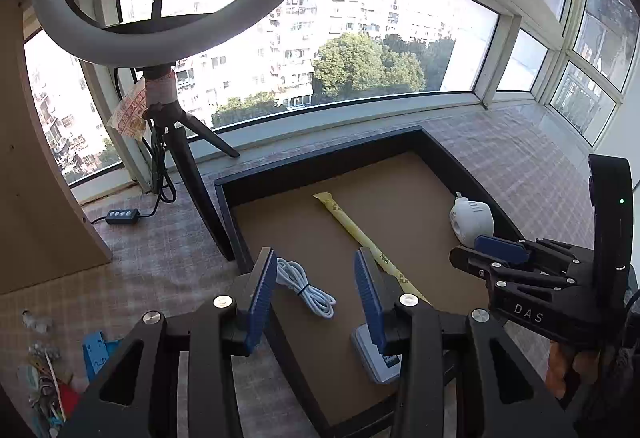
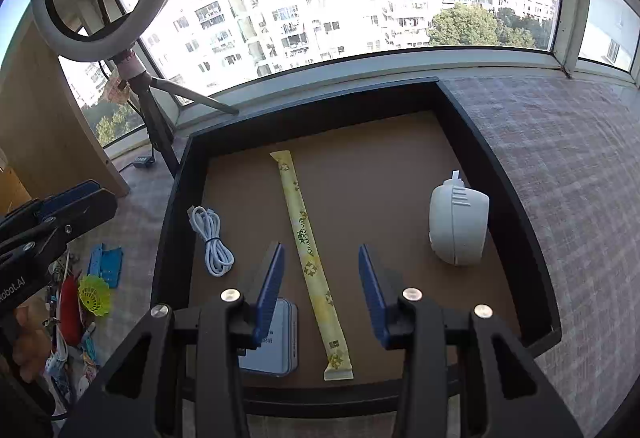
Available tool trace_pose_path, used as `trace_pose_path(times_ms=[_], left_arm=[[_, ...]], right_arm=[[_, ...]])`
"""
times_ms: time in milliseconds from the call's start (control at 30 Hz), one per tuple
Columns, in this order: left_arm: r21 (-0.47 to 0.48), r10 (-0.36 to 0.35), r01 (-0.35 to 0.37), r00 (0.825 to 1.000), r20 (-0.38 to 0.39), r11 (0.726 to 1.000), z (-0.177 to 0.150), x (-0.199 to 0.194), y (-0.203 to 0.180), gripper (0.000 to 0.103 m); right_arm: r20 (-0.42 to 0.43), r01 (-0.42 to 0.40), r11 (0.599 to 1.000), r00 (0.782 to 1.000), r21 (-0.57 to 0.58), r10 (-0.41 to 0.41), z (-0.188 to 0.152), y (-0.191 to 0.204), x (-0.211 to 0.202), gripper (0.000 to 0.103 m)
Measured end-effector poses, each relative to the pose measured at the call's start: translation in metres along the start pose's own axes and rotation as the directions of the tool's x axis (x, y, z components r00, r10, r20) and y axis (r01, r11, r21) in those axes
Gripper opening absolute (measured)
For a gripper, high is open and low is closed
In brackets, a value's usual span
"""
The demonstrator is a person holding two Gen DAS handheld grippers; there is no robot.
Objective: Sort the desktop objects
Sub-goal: 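Carry the cable and yellow packet into the black tray and release both, then move both open tools back to the pile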
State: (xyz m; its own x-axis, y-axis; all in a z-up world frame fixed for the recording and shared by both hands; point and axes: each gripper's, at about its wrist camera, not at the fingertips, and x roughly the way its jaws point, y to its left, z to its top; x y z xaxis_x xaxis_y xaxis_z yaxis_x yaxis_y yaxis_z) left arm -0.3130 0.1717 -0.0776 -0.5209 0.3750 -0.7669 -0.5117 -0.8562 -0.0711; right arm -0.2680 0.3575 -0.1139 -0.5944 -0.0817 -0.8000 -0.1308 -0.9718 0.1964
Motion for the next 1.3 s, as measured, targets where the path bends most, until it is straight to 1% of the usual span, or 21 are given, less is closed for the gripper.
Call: trace_pose_path(times_ms=[267,400,567,700,833,1000,1100,1200,1267,1300], left_arm=[[-0.008,0.02,-0.02,1.0,0.004,1.0,-0.011,-0.015,0.004,0.039],[-0.016,0.045,-0.045,0.999,0.007,0.999,-0.021,-0.031,0.012,0.038],[-0.046,0.085,-0.085,0.996,0.017,0.995,-0.036,-0.056,0.031,0.039],[-0.083,0.142,-0.14,0.99,0.014,0.987,-0.066,-0.087,0.061,0.038],[-0.12,0.198,-0.196,0.98,0.008,0.973,-0.097,-0.117,0.092,0.038],[-0.165,0.267,-0.264,0.964,-0.001,0.95,-0.135,-0.155,0.129,0.039],[-0.192,0.307,-0.304,0.952,-0.01,0.933,-0.158,-0.178,0.152,0.04],[-0.226,0.343,-0.347,0.938,-0.056,0.91,-0.197,-0.196,0.177,0.044],[-0.247,0.366,-0.376,0.927,-0.087,0.893,-0.222,-0.208,0.194,0.053],[-0.257,0.376,-0.39,0.921,-0.102,0.884,-0.235,-0.214,0.202,0.054]], right_arm=[[0.015,0.001,1.0,1.0,-0.029,-0.001,0.0,0.013,-0.011,0.038],[0.016,-0.008,0.999,1.0,-0.051,0.008,0.0,0.025,-0.016,0.038],[0.024,-0.028,0.996,0.999,-0.09,0.031,0.0,0.046,-0.024,0.038],[0.023,-0.059,0.989,0.998,-0.137,0.063,-0.001,0.072,-0.029,0.038],[0.01,-0.096,0.975,0.995,-0.202,0.1,-0.007,0.106,-0.033,0.038],[-0.015,-0.144,0.945,0.989,-0.294,0.146,-0.018,0.154,-0.034,0.038],[-0.043,-0.18,0.923,0.984,-0.341,0.175,-0.026,0.18,-0.03,0.038],[-0.076,-0.217,0.896,0.976,-0.386,0.204,-0.036,0.207,-0.025,0.038],[-0.098,-0.242,0.877,0.97,-0.415,0.221,-0.042,0.224,-0.022,0.039],[-0.114,-0.254,0.868,0.967,-0.427,0.227,-0.046,0.232,-0.019,0.039]])
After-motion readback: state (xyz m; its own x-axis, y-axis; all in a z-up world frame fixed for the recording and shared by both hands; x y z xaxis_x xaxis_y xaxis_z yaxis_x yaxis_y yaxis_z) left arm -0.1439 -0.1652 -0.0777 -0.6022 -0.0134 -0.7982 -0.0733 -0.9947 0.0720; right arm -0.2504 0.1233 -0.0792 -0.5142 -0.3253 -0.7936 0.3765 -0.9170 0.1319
